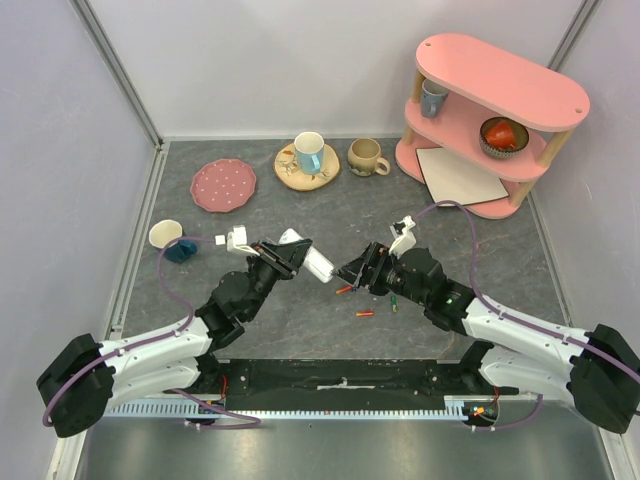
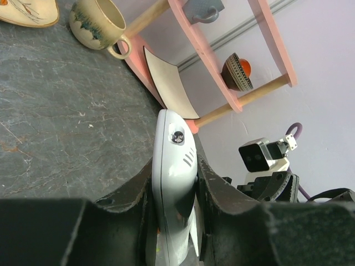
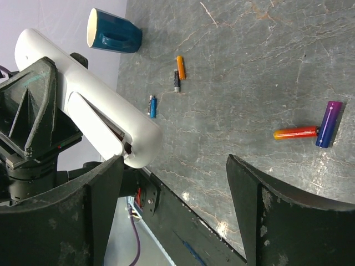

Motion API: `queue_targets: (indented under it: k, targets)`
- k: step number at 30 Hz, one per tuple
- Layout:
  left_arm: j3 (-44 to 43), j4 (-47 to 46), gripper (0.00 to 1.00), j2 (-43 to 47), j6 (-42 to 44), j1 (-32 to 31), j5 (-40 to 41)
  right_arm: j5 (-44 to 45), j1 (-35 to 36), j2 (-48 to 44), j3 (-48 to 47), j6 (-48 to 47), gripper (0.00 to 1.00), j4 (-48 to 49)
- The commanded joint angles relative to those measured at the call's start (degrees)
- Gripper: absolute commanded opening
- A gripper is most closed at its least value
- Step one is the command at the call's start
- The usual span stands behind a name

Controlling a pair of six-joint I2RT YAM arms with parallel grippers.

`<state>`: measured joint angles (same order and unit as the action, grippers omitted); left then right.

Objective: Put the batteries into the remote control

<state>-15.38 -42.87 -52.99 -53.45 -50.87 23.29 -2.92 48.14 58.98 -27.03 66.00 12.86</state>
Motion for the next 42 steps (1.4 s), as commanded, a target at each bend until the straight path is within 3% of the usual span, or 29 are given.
queue_targets:
  k: [1, 42]
  targets:
    - [-1.32, -0.02, 0.02, -0.71, -3.15, -0.63, -3.07, 0.19, 0.02, -1.24, -4.44, -0.78, 0.84, 2.69]
    - [-1.41, -1.07, 0.02, 0.61, -4.91, -0.46, -3.86, 1.07, -0.42, -2.03, -4.97, -2.36, 0.87, -1.79]
